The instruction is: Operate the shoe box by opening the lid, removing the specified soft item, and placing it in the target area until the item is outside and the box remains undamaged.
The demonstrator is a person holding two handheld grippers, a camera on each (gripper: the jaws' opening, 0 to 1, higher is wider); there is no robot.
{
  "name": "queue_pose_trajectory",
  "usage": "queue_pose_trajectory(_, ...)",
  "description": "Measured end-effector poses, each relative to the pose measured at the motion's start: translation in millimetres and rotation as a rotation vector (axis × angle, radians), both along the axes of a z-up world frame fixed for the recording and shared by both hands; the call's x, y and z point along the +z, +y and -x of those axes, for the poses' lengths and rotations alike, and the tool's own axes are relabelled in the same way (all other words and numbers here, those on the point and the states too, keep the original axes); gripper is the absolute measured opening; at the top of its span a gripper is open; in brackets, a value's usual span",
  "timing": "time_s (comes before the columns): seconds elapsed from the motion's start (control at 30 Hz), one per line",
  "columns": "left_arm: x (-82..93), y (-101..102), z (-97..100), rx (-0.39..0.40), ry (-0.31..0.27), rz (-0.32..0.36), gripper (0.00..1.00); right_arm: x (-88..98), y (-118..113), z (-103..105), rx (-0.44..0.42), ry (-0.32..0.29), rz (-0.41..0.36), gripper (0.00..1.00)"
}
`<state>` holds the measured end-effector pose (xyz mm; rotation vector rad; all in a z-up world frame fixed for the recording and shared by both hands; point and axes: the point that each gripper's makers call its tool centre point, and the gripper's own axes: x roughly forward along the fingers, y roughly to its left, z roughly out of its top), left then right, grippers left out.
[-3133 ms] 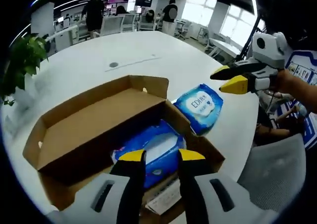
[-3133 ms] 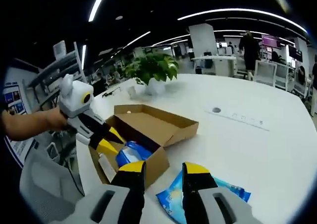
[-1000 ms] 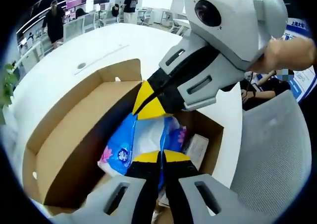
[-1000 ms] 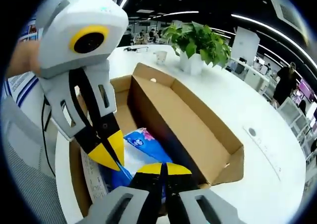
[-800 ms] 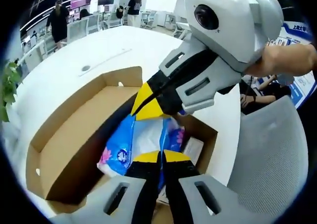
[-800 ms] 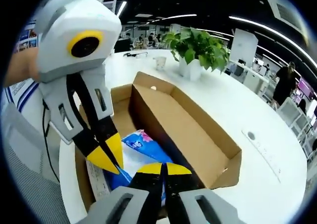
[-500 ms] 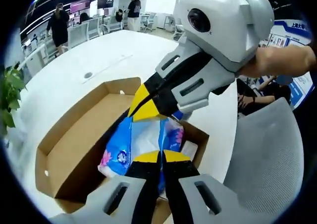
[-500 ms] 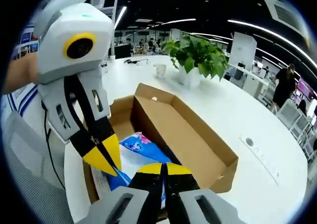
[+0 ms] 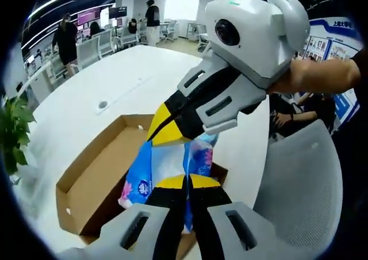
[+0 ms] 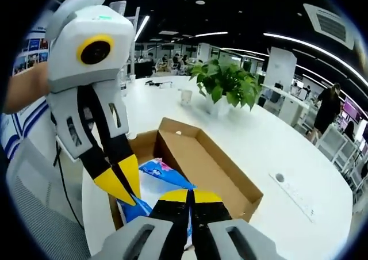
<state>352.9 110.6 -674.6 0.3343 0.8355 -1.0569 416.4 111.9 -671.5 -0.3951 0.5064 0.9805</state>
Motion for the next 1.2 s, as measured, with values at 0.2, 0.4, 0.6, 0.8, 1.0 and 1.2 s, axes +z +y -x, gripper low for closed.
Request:
queue_pose_trajectory(0.2, 13.8, -19.5, 0.3, -0.035, -0.013, 0.013, 0.0, 12.0, -19.0, 0.4, -0.024, -0.009, -0.01, 0.0)
queue_pose_trajectory(0.4, 21.2, -42.7, 1.7, -0.074, -0.024, 0.016, 0.0, 21.6, -42.4, 1.1, -0.05, -0.022, -0.012, 0.0)
queue_pose_trajectory(0.6, 27.1, -68.0, 3.6, -0.115, -0.031, 0.019, 0.0, 25.9, -68.6, 2.6, -0.088, -0.033, -0.011, 0.0)
queue_pose_trajectory(0.8, 29.0, -93.3, 5.5, -0.16, -0.034, 0.017, 0.0, 27.3, -98.4, 4.5, -0.129, -0.033, -0.009, 0.0)
queue_pose_trajectory(1.0, 30.6, -115.4, 7.5, -0.194, -0.035, 0.017, 0.0, 29.9, -125.1, 6.7, -0.167, -0.034, -0.007, 0.0)
queue_pose_trajectory(1.2, 35.1, -145.2, 9.9, -0.242, -0.045, 0.019, 0.0, 32.1, -148.1, 7.7, -0.203, -0.039, -0.003, 0.0)
